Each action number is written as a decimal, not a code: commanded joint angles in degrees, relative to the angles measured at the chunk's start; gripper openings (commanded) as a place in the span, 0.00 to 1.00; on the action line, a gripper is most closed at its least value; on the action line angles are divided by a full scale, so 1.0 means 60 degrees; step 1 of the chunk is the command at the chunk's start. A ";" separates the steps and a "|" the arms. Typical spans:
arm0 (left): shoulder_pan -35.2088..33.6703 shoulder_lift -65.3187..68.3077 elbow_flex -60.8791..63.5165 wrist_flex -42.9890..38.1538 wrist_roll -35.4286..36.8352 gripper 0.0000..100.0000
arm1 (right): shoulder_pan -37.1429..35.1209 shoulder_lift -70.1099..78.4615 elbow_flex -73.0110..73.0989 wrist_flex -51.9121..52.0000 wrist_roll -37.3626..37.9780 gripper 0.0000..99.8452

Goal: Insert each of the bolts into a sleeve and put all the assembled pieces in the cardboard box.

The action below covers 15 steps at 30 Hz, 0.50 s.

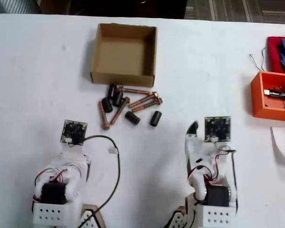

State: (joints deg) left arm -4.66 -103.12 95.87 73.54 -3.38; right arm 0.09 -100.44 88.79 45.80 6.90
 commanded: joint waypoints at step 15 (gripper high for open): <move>0.0088 -0.0249 0.0183 0.0029 0.0015 0.03 | -0.1048 0.5165 -1.3348 0.2542 0.1143 0.17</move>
State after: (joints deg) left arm -4.66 -103.12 95.87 73.54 -3.38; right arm -4.40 -82.15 24.26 55.47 12.97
